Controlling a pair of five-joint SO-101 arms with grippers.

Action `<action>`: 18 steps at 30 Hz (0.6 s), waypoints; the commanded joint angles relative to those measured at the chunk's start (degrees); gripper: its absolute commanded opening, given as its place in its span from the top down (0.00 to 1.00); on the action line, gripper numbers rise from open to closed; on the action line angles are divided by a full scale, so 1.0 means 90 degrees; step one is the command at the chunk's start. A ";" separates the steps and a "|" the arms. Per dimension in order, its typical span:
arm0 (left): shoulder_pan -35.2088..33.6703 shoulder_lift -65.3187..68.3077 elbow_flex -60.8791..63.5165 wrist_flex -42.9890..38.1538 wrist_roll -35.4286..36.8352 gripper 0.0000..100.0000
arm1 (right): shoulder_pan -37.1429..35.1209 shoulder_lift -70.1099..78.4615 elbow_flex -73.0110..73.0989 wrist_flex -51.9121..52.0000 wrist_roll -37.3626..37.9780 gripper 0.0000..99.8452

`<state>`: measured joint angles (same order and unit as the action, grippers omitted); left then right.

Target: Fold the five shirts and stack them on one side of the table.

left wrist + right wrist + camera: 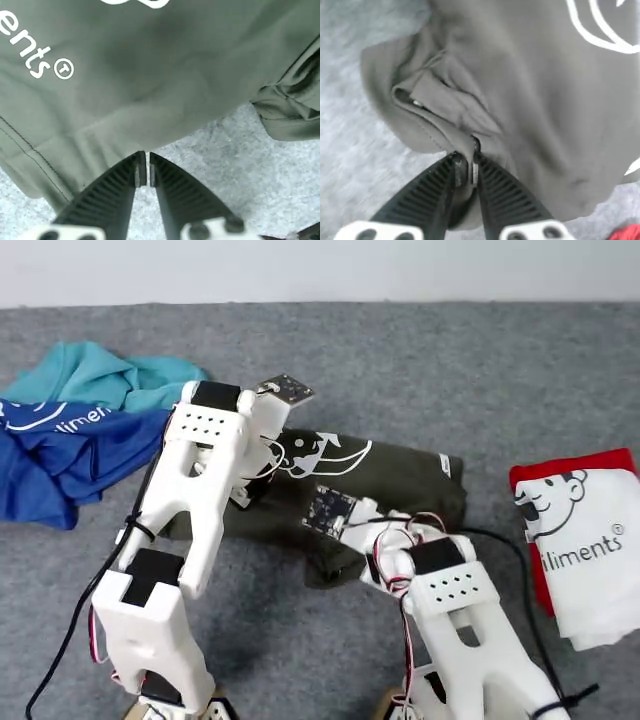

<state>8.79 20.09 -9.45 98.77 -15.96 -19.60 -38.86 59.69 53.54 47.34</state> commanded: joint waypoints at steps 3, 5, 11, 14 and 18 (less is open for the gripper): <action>0.0029 -0.0313 -0.0220 0.0039 -0.0088 0.98 | 0.0396 0.0415 -0.0498 -0.0864 -0.0459 0.99; 0.0039 -0.0313 -0.0220 0.0029 -0.0088 0.98 | 0.0542 0.0650 -0.0635 -0.1099 -0.0469 0.99; 0.0020 -0.0313 -0.0220 0.0010 -0.0088 0.98 | 0.0855 0.1411 -0.1250 -0.1480 -0.0821 0.99; 0.0020 -0.0313 -0.0220 0.0010 -0.0088 0.98 | 0.0933 0.1871 -0.1426 -0.1617 -0.0977 0.99; 0.0020 -0.0313 -0.0220 0.0010 -0.0088 0.98 | 0.1099 0.2369 -0.1700 -0.1734 -0.1045 0.99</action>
<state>8.79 20.09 -9.45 98.77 -15.96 -11.08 -19.34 47.91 39.21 38.99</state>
